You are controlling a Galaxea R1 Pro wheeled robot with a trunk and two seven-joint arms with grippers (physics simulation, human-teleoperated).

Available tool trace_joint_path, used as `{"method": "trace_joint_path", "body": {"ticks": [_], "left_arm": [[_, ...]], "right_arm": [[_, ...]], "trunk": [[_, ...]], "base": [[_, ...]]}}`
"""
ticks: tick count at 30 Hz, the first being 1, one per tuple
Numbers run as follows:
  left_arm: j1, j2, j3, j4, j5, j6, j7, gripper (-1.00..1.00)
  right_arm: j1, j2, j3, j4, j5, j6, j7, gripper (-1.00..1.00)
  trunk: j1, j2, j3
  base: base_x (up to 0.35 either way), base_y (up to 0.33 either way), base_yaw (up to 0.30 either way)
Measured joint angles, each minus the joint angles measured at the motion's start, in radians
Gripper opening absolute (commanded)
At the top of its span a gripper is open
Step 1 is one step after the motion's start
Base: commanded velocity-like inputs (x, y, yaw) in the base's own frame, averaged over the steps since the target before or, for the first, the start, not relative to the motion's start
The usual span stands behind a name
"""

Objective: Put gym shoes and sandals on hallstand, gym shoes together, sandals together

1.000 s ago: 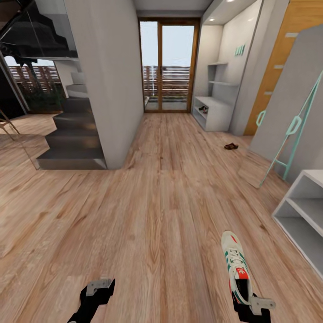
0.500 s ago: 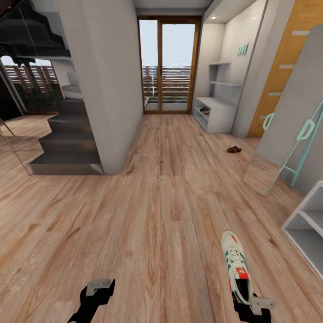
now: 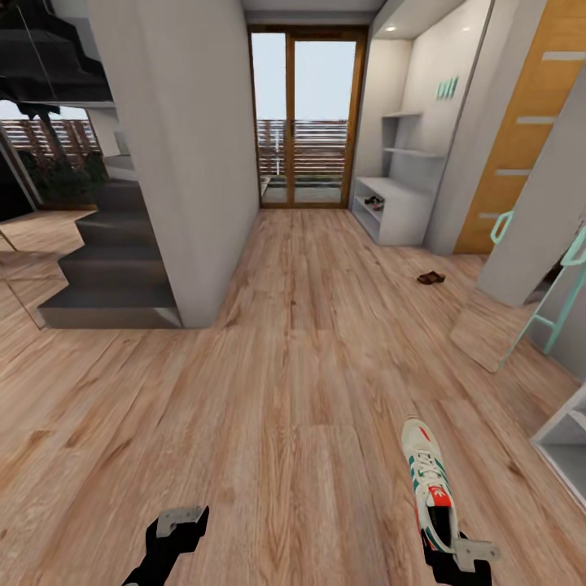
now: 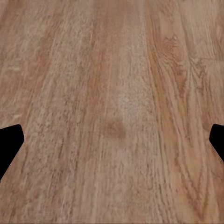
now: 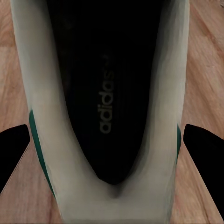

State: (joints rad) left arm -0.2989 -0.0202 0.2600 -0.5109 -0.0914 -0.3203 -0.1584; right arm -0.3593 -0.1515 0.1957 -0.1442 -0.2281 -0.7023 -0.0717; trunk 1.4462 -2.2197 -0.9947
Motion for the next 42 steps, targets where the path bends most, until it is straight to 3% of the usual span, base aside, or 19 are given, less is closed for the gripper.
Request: {"method": "trace_joint_path", "body": {"ticks": [42], "left_arm": [[0.000, 0.000, 0.001, -0.001, 0.000, 0.001, 0.000, 1.00]], "right_arm": [[0.000, 0.000, 0.000, 0.000, 0.001, 0.000, 0.001, -1.00]], "trunk": [[0.000, 0.000, 0.000]], "base": [[0.339, 0.000, 0.000]]}}
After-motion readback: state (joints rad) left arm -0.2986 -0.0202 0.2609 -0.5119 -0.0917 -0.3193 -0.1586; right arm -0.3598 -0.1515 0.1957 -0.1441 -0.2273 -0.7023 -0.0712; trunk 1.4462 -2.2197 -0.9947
